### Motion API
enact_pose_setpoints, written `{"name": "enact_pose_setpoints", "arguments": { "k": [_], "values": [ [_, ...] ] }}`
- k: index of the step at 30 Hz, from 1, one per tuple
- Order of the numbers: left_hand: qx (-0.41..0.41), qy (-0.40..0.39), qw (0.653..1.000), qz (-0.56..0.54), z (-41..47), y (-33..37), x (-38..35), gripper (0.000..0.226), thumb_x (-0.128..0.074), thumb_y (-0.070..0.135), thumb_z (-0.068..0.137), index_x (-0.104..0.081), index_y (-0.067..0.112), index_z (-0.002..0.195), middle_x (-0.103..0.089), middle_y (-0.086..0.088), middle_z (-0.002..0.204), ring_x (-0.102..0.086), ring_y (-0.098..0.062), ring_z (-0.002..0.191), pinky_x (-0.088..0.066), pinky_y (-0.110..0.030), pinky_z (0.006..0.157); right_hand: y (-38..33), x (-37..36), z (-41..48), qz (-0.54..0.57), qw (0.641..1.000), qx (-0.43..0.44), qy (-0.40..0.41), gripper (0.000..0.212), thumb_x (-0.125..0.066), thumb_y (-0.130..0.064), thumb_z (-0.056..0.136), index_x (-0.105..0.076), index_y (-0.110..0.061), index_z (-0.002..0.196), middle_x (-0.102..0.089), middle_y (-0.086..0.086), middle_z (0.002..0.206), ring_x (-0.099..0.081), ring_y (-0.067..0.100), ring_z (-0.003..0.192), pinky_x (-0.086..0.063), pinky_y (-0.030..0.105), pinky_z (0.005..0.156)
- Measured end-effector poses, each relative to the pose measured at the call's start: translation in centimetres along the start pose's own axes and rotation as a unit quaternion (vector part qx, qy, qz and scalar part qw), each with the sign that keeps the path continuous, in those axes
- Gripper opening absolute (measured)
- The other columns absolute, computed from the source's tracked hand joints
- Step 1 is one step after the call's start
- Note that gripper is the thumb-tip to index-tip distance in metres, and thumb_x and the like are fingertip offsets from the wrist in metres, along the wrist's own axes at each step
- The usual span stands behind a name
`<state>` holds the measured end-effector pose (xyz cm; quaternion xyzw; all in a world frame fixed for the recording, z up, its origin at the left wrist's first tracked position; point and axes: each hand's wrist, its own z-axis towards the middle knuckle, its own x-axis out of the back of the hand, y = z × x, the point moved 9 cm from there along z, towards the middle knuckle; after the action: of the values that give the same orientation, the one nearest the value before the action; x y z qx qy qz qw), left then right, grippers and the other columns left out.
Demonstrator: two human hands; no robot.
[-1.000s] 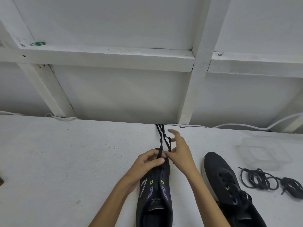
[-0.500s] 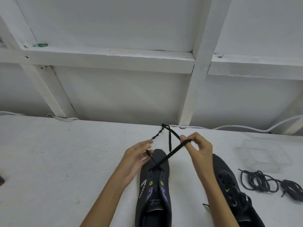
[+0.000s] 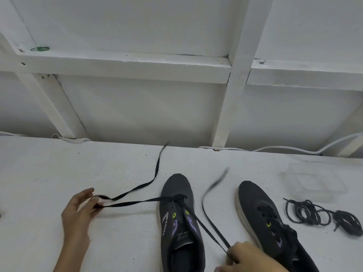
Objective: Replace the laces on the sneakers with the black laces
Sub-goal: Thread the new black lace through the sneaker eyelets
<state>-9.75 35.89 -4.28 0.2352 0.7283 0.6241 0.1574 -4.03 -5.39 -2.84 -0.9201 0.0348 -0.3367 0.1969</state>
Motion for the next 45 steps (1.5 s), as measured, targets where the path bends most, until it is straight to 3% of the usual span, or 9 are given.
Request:
{"name": "enact_pose_setpoints", "arguments": {
  "k": [5,12,16,22,26,29,33,39,45],
  "values": [
    [-0.088,-0.031,0.918,0.385,0.1,0.1,-1.0,0.037,-0.071,0.003,0.078,-0.068,0.027,0.106,-0.051,-0.009,0.131,-0.046,-0.035,0.120,-0.040,-0.048,0.097,-1.4,4.6,0.5,0.034,0.996,0.042,0.066,0.043,-0.060,-0.069,0.080,-0.068,-0.026,0.082,-0.064,-0.007,0.079,-0.059,0.002,0.069,-0.049,0.018,0.069],
    [-0.223,-0.128,0.882,0.395,0.2,3.3,-10.8,0.024,-0.069,0.021,0.086,-0.066,0.031,0.107,-0.058,0.004,0.127,-0.048,-0.025,0.121,-0.036,-0.045,0.098,-2.1,12.7,7.2,0.106,0.959,0.005,0.263,0.024,-0.052,-0.032,0.098,-0.055,-0.012,0.111,-0.062,0.008,0.101,-0.068,0.027,0.071,-0.058,0.037,0.074],
    [-0.227,-0.198,0.848,0.436,2.0,2.7,-16.8,0.030,-0.059,0.031,0.093,-0.059,0.028,0.123,-0.055,-0.001,0.135,-0.047,-0.025,0.124,-0.036,-0.044,0.100,-2.7,13.9,11.0,-0.053,0.956,-0.059,0.283,0.025,-0.048,-0.011,0.094,-0.036,-0.009,0.072,-0.042,0.003,0.081,-0.049,0.023,0.076,-0.041,0.028,0.064],
    [-0.240,-0.297,0.736,0.559,3.3,1.4,-22.7,0.045,-0.049,0.036,0.099,-0.045,0.030,0.143,-0.037,-0.003,0.152,-0.033,-0.027,0.137,-0.034,-0.044,0.106,-3.5,14.3,12.9,-0.097,0.939,-0.071,0.322,0.036,-0.045,0.009,0.089,-0.029,-0.013,0.066,-0.034,0.001,0.072,-0.045,0.020,0.080,-0.038,0.026,0.066],
    [-0.296,-0.290,0.744,0.524,2.4,2.2,-23.5,0.030,-0.051,0.010,0.094,-0.066,0.018,0.119,-0.060,0.000,0.128,-0.053,-0.021,0.116,-0.044,-0.034,0.093,-4.2,13.4,13.7,-0.060,0.941,0.002,0.333,0.021,-0.044,0.011,0.086,-0.061,-0.002,0.087,-0.061,0.010,0.093,-0.052,0.022,0.081,-0.041,0.027,0.069],
    [-0.253,-0.302,0.763,0.512,2.2,2.0,-22.5,0.033,-0.051,-0.002,0.083,-0.071,0.024,0.082,-0.066,0.008,0.092,-0.063,-0.017,0.092,-0.044,-0.023,0.069,-4.4,12.4,13.3,-0.037,0.951,0.051,0.302,0.025,-0.046,0.008,0.082,-0.059,-0.014,0.079,-0.062,0.005,0.090,-0.052,0.019,0.078,-0.037,0.024,0.065],
    [-0.237,-0.328,0.690,0.601,1.8,2.0,-21.1,0.024,-0.056,0.010,0.077,-0.059,0.031,0.067,-0.063,0.015,0.077,-0.062,-0.011,0.082,-0.038,-0.022,0.063,-3.9,12.7,12.4,-0.021,0.951,0.068,0.300,0.025,-0.051,0.005,0.076,-0.061,-0.018,0.078,-0.068,0.000,0.093,-0.057,0.018,0.078,-0.034,0.023,0.056],
    [-0.295,-0.287,0.688,0.598,1.7,3.8,-22.4,0.026,-0.055,0.035,0.087,-0.060,0.032,0.112,-0.060,0.008,0.113,-0.054,-0.018,0.106,-0.041,-0.033,0.086,-3.6,12.9,14.4,0.012,0.936,0.066,0.346,0.038,-0.072,-0.035,0.084,-0.062,-0.023,0.119,-0.060,0.000,0.113,-0.057,0.021,0.105,-0.043,0.031,0.075],
    [-0.354,-0.359,0.642,0.577,-1.3,1.5,-26.5,0.036,-0.049,0.041,0.098,-0.053,0.035,0.133,-0.052,0.004,0.124,-0.046,-0.020,0.116,-0.038,-0.033,0.092,-3.9,11.7,14.9,-0.007,0.914,0.086,0.395,0.016,-0.051,-0.017,0.095,-0.064,-0.014,0.102,-0.060,0.002,0.097,-0.054,0.021,0.093,-0.040,0.029,0.066]
  ]
}}
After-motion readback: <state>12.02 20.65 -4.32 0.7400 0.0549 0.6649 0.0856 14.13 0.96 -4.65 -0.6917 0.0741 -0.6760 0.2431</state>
